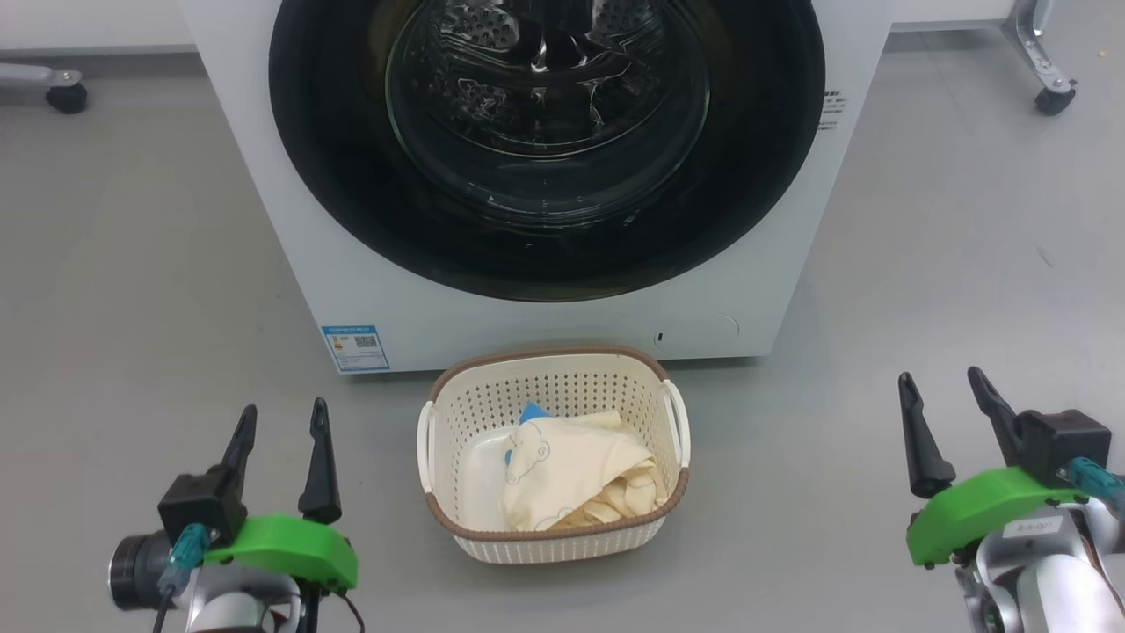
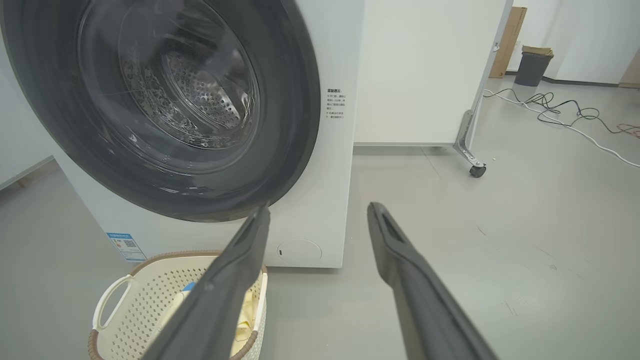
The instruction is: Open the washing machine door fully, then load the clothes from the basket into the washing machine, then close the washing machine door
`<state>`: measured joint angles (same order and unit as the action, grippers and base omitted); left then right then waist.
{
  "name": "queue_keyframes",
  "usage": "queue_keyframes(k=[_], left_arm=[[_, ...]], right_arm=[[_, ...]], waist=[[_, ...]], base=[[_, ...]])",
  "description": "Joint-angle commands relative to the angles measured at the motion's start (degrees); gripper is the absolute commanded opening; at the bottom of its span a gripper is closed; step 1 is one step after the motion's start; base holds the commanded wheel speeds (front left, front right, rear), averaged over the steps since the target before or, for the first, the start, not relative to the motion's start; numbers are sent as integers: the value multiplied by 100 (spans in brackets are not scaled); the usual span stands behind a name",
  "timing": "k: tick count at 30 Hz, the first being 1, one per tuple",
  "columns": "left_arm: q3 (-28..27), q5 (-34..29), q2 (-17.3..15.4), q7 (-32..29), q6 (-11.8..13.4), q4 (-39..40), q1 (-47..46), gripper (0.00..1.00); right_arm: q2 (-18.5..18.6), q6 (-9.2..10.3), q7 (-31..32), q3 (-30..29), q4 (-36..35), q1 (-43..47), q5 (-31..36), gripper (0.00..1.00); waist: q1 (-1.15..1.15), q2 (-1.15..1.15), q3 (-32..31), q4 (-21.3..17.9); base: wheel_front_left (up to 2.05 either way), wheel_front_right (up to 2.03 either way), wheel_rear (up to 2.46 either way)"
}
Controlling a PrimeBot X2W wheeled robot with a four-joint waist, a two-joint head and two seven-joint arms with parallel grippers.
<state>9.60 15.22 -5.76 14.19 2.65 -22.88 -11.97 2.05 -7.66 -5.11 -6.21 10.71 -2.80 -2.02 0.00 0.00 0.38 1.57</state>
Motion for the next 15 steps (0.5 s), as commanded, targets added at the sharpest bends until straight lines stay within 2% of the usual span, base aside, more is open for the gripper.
queue_keyframes(k=[1,9,15], left_arm=[[-164,21,-150,77,44,138,-309,100],[-115,13,-185,76,70,132,-328,100],[-79,31,-213,74,68,123,-338,100]], right_arm=[[83,17,-73,84,-169,-212,-21,100],[83,17,-58,49,-174,-189,-24,100],[83,17,-41,43,-187,-190,-34,100]], waist=[[0,0,-19,3],[0,0,-45,10],[0,0,-37,-10]], base=[[0,0,0],[14,14,-27],[60,60,-120]])
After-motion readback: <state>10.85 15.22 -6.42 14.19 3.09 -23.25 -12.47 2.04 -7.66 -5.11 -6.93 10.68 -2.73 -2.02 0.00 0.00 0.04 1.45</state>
